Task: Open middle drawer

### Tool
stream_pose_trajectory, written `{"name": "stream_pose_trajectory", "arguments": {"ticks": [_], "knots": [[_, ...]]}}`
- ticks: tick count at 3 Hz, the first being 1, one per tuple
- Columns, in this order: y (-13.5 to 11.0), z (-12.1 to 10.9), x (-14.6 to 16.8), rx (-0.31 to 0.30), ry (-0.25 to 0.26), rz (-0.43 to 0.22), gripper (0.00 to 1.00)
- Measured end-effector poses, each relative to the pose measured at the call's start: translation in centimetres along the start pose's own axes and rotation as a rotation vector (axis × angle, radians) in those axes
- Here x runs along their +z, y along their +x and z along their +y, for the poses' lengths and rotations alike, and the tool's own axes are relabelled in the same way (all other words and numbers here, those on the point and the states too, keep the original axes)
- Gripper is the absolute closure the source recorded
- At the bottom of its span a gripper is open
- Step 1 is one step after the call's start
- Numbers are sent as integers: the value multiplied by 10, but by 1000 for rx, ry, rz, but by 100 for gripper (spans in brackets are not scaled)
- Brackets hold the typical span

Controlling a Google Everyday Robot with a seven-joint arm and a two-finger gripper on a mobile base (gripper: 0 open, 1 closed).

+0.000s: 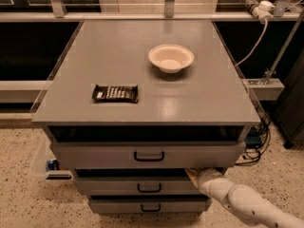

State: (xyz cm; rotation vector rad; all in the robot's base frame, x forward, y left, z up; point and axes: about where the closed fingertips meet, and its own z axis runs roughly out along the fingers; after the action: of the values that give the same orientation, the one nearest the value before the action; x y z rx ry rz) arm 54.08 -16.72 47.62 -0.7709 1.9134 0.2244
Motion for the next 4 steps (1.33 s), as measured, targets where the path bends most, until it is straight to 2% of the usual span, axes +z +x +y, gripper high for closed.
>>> {"name": "stream_pose_trajectory", "arguments": {"ticks": [1, 3, 4], "knots": [[2, 1, 1, 0, 0, 0, 100], [26, 12, -10, 34, -15, 77, 100], [26, 12, -10, 34, -15, 77, 100]]}}
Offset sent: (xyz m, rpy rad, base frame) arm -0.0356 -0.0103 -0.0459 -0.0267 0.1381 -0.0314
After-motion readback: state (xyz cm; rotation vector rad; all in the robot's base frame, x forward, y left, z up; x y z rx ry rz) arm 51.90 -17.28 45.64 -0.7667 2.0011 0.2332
